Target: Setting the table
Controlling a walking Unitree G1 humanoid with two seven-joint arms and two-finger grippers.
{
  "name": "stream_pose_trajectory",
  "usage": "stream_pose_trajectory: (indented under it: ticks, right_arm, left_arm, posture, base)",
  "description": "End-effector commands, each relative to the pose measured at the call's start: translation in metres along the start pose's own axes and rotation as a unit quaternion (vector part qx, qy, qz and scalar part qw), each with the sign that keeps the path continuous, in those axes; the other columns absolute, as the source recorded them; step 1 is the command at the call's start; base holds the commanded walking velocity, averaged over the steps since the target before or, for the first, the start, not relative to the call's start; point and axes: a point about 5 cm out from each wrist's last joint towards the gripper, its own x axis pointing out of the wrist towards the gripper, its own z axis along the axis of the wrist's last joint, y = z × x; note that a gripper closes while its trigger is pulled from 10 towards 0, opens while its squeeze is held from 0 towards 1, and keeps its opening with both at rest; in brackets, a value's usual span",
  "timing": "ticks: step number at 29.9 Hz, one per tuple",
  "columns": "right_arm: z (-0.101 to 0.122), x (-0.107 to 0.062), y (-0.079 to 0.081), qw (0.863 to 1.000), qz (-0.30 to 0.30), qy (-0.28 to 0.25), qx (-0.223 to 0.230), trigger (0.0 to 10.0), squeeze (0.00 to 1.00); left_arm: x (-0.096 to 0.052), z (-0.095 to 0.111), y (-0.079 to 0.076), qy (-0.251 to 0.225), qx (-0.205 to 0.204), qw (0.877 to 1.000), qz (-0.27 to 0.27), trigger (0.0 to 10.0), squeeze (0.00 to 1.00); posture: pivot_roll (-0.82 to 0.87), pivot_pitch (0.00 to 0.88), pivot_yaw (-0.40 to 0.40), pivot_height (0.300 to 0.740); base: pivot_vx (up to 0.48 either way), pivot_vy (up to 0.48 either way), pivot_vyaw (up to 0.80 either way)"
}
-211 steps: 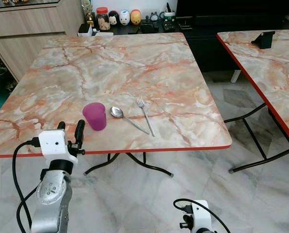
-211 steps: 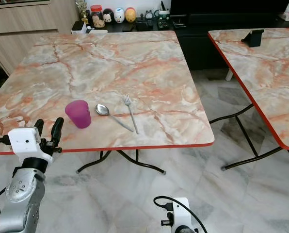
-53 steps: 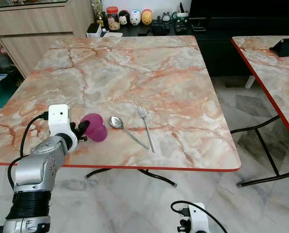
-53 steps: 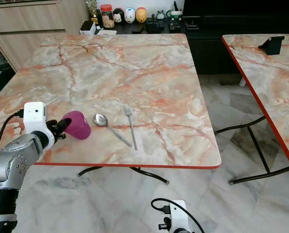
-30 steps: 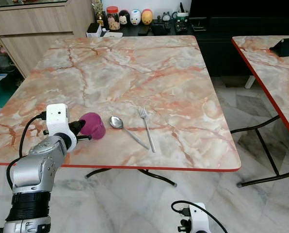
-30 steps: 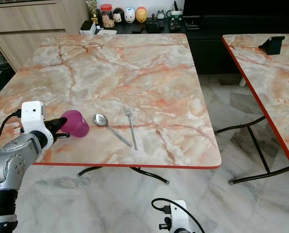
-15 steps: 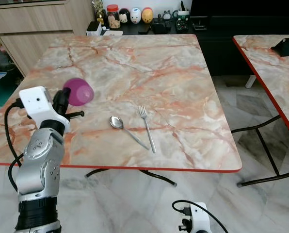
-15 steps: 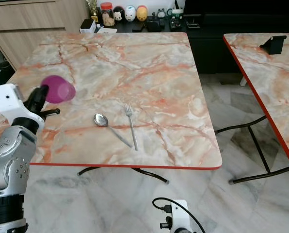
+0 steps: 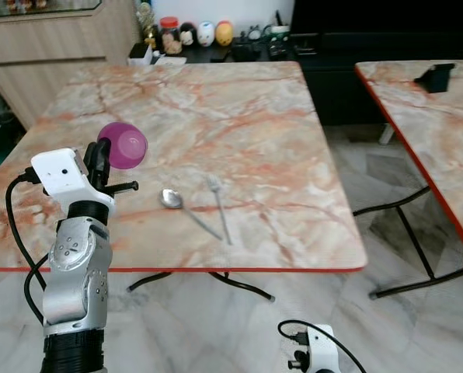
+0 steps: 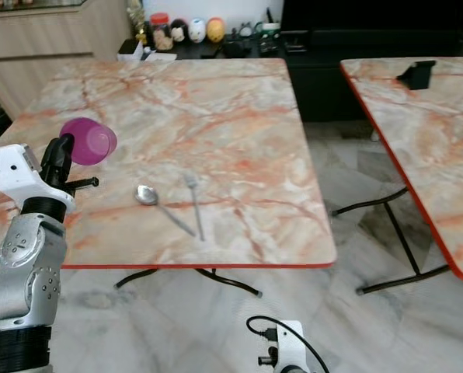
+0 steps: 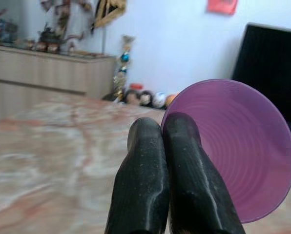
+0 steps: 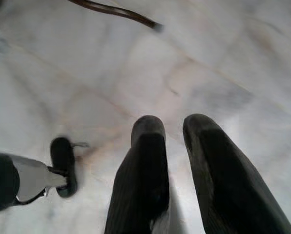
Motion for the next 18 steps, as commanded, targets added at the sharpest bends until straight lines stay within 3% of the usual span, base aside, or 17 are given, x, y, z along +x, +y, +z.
stream_pose_trajectory:
  ticks: [1,5,18]
  right_arm:
    - [-0.0019,-0.0001,0.0007,1.0,0.001,0.007,0.006,10.0,0.0]
    - [-0.0015,0.0,0.0006,1.0,0.001,0.006,0.004,10.0,0.0]
    - [0.0042,0.0007,0.0011,1.0,0.004,-0.008,-0.007,10.0,0.0]
  left_arm:
    - [0.002,0.0034,0.0054,-0.012,0.007,1.0,0.009,10.0,0.0]
    - [0.0029,0.0033,0.0054,-0.015,0.007,1.0,0.011,10.0,0.0]
    - [0.0052,0.0047,0.0091,-0.021,0.003,0.999,0.026,10.0,0.0]
  posture:
    - [0.03,0.018,0.024,0.74]
    - [0.03,0.022,0.023,0.74]
    - [0.03,0.066,0.023,0.74]
  base:
    - [0.0,-0.472,-0.74]
    - [0.0,-0.472,-0.73]
    - [0.0,-0.467,0.0]
